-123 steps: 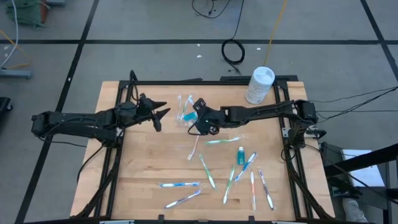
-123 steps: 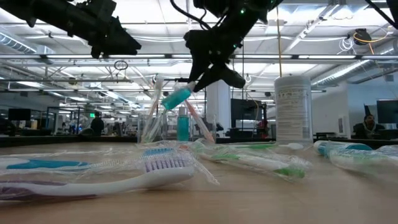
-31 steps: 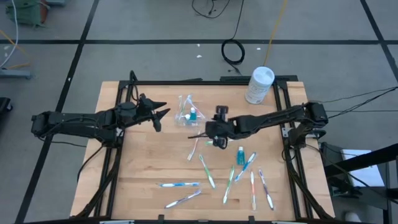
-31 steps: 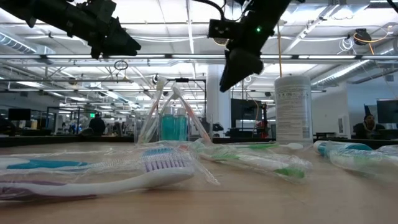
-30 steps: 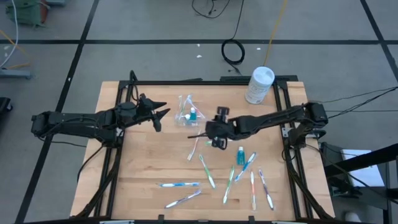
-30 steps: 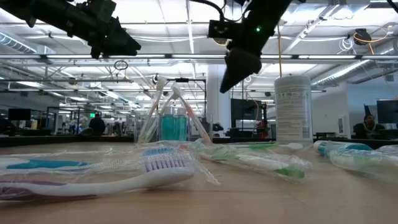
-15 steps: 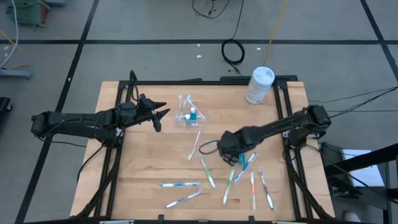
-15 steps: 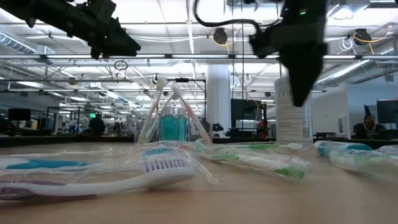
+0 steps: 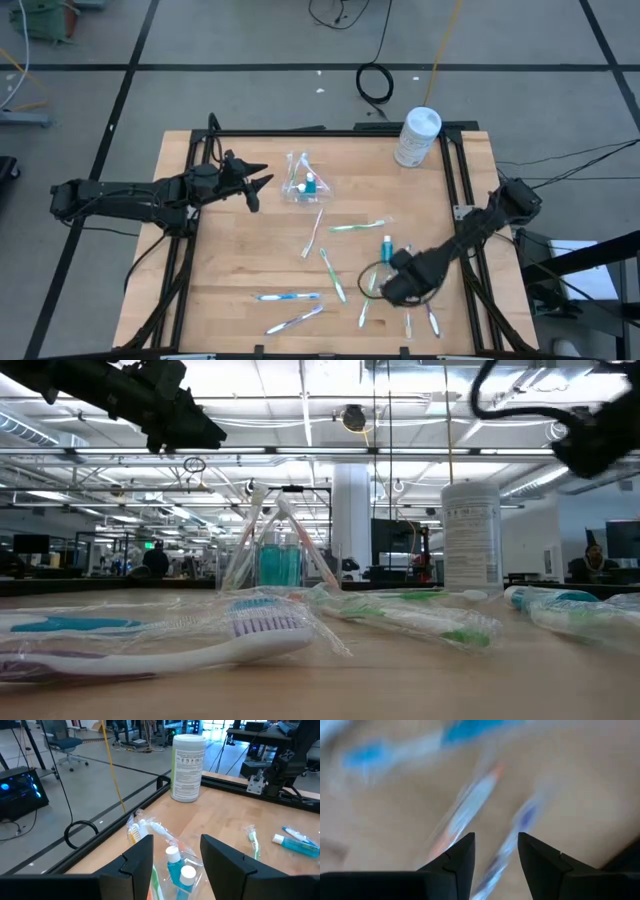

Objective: Pick & Place toothbrushing station
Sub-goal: Put the purple toothbrush into the transparent organizer

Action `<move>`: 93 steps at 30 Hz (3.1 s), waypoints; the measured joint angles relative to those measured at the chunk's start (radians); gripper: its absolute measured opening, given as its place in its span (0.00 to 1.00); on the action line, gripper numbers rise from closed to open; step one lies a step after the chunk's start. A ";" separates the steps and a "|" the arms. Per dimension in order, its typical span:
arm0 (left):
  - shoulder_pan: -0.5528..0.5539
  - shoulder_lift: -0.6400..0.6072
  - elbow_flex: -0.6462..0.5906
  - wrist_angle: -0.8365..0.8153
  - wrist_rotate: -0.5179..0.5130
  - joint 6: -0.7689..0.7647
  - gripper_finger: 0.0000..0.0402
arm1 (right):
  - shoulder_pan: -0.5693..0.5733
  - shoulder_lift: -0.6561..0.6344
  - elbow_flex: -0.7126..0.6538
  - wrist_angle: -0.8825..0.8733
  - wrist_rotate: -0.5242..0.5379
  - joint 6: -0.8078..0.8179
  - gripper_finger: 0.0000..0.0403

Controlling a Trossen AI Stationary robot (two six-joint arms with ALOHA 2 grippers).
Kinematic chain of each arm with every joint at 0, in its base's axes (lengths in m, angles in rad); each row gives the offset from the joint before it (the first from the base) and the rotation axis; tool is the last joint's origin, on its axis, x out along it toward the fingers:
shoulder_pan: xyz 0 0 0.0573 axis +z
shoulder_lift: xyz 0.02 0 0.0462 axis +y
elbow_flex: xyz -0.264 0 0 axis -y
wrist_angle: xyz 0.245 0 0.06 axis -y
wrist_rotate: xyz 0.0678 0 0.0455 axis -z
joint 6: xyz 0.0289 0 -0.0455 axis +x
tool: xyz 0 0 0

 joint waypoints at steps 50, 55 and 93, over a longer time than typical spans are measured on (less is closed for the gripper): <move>0.000 0.000 0.000 0.053 0.000 0.041 0.42 | 0.035 -0.384 -0.307 0.211 0.352 -0.159 0.02; 0.000 0.000 0.000 0.053 0.000 0.039 0.42 | 0.021 -0.501 -0.307 0.232 0.662 -0.451 0.02; 0.000 0.000 0.000 0.054 -0.001 0.042 0.42 | -0.835 0.001 -0.442 2.120 0.439 -1.536 0.03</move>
